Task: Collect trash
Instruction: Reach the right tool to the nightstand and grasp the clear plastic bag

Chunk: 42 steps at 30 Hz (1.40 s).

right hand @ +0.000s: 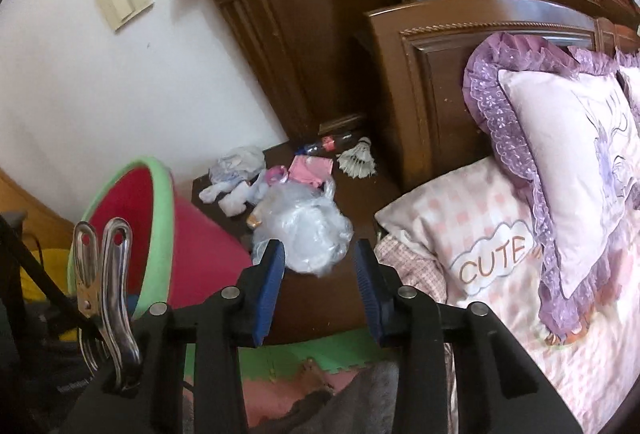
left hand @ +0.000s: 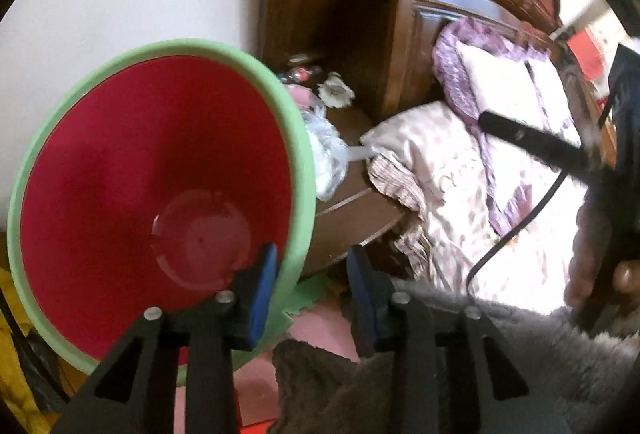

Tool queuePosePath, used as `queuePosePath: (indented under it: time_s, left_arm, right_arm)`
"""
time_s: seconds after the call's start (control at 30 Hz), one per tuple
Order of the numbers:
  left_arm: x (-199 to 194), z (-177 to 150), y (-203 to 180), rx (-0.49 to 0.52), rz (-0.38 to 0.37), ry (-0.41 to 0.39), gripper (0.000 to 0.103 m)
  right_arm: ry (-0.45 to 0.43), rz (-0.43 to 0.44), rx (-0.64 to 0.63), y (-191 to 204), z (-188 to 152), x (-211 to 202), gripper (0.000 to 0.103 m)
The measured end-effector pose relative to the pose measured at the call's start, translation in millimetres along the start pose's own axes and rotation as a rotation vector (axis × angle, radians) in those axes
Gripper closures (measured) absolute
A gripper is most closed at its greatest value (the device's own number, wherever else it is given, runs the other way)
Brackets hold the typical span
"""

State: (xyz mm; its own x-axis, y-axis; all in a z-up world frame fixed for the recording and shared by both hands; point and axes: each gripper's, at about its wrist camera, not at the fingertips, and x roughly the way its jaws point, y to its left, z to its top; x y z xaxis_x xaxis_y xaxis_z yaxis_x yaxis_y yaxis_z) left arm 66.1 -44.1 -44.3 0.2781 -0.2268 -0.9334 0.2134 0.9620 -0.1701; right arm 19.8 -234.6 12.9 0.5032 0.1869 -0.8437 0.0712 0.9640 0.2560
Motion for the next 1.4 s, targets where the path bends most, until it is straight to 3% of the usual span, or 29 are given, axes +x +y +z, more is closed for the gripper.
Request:
queuePosePath:
  time_s: [0.1,0.3,0.4,0.5,0.67,0.83,1.0,1.13,1.27,1.4]
  left_arm:
    - [6,-4,5,-0.072,0.025,0.020,0.065]
    - [13,-5,9,-0.205,0.159,0.041,0.073]
    - [13,-1,-4,-0.189,0.268,0.018,0.076]
    - [15,2,-15,-0.162,0.315,-0.019,0.082]
    - [13,1,-20,-0.198,0.267,-0.073,0.090]
    - [14,-1,-29,-0.190,0.254,-0.109,0.090]
    - [20,5,-37,-0.137,0.260,-0.124,0.089]
    - [26,12,-42,-0.107,0.244,-0.127,0.088]
    - [29,21,-50,-0.076,0.206,-0.145,0.088]
    - [32,32,-62,-0.034,0.175,-0.157,0.089]
  right_arm:
    - [-0.016,0.154,0.035,-19,13,12,0.061]
    - [0.194,0.212,0.023,-34,40,68,0.061]
    - [0.304,0.220,0.003,-36,46,102,0.061]
    - [0.390,0.244,0.013,-41,47,137,0.061]
    - [0.471,0.192,-0.082,-36,43,189,0.061]
    - [0.494,0.115,-0.199,-35,29,231,0.061]
    - [0.546,0.067,-0.111,-56,25,261,0.061]
    - [0.567,0.089,-0.117,-59,25,270,0.061]
    - [0.627,0.101,-0.058,-67,20,287,0.067]
    - [0.626,0.120,-0.030,-71,18,289,0.076]
